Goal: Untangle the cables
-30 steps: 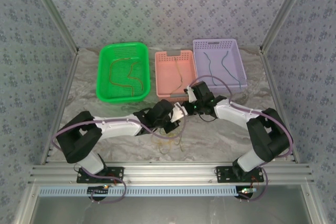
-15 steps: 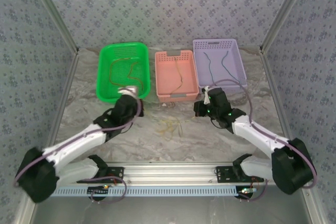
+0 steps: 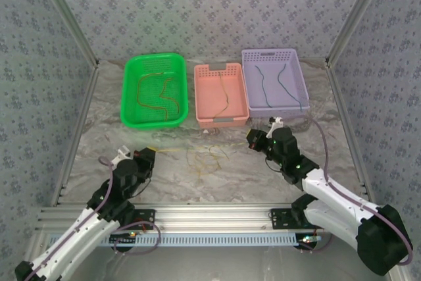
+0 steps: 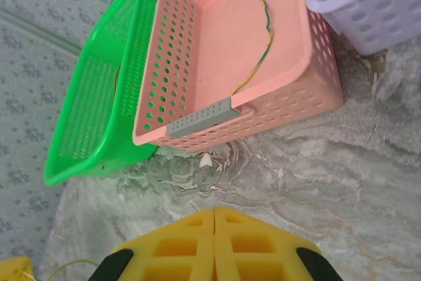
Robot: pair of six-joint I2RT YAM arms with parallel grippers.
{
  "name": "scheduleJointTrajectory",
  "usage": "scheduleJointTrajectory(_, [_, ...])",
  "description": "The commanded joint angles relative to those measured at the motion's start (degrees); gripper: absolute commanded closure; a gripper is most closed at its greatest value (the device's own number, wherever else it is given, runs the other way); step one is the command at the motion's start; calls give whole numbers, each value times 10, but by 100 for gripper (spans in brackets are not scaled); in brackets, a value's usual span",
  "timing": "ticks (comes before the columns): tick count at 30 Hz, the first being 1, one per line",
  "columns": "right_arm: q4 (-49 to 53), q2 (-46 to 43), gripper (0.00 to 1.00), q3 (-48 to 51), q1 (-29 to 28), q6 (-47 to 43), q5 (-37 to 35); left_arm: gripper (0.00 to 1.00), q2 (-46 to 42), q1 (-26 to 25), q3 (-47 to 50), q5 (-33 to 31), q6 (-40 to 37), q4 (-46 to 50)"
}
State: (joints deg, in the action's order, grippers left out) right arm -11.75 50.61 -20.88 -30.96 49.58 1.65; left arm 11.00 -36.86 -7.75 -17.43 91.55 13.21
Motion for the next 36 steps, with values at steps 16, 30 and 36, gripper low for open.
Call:
scheduleJointTrajectory(16, [153,56,100,-199,-76,-130,-143,58,24,19,-81,-49,-103,94])
scheduleJointTrajectory(30, [353,205,100,-441,-120,-311,-106,30,418,-159,-371,153,-636,-66])
scheduleJointTrajectory(36, [381,213,100,-462,-120,-324,-83,25,537,-203,-394,129,-630,-89])
